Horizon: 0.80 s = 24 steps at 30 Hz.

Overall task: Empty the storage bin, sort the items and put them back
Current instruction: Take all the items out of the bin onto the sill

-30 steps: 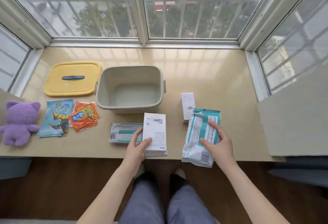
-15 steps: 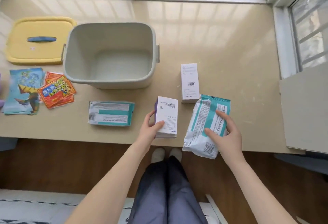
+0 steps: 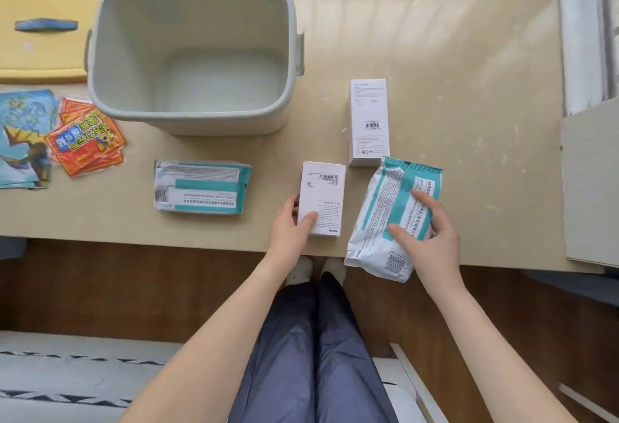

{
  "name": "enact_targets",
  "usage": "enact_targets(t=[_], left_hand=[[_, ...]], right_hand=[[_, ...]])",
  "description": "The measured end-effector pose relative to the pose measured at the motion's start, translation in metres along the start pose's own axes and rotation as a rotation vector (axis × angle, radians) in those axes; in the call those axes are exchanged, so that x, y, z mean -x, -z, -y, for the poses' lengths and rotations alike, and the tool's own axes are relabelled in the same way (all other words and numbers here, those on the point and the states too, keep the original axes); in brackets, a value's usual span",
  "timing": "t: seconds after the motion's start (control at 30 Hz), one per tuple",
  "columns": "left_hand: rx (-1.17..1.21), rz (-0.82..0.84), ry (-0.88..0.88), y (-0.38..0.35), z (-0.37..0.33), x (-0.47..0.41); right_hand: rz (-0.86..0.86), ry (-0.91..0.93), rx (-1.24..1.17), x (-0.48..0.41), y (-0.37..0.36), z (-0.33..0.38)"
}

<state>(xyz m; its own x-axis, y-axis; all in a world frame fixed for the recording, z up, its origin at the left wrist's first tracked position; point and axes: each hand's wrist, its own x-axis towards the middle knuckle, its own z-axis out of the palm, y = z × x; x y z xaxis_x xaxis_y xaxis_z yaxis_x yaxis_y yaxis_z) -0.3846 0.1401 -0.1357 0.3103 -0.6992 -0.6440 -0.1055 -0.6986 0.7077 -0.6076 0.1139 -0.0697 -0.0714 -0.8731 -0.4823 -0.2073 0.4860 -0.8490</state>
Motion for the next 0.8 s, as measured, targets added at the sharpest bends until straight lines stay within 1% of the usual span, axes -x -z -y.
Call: enact_targets(t=[0.07,0.13,0.33,0.43,0.5,0.63,0.8], left_hand=[[-0.088,-0.015,-0.005,0.002,-0.004,0.006],[-0.199,-0.066,-0.051,0.009,-0.013,0.016],[-0.446,-0.170,-0.373,0.071,-0.058,0.076],[-0.583,-0.290,-0.569,0.110,-0.084,0.112],[-0.626,-0.366,-0.649,0.134,-0.098,0.135],[-0.685,-0.420,-0.675,0.178,-0.103,0.170],[-0.739,-0.408,-0.635,0.226,-0.077,0.179]], right_hand=[[0.002,-0.002,-0.007,0.003,-0.002,0.002],[0.003,0.000,-0.014,0.008,-0.002,0.008],[0.039,0.044,-0.031,0.036,-0.003,0.059],[0.070,0.095,-0.016,0.056,-0.007,0.090],[0.085,0.113,-0.019,0.069,-0.013,0.109],[0.109,0.137,-0.038,0.095,-0.033,0.135],[0.112,0.103,-0.093,0.115,-0.077,0.139]])
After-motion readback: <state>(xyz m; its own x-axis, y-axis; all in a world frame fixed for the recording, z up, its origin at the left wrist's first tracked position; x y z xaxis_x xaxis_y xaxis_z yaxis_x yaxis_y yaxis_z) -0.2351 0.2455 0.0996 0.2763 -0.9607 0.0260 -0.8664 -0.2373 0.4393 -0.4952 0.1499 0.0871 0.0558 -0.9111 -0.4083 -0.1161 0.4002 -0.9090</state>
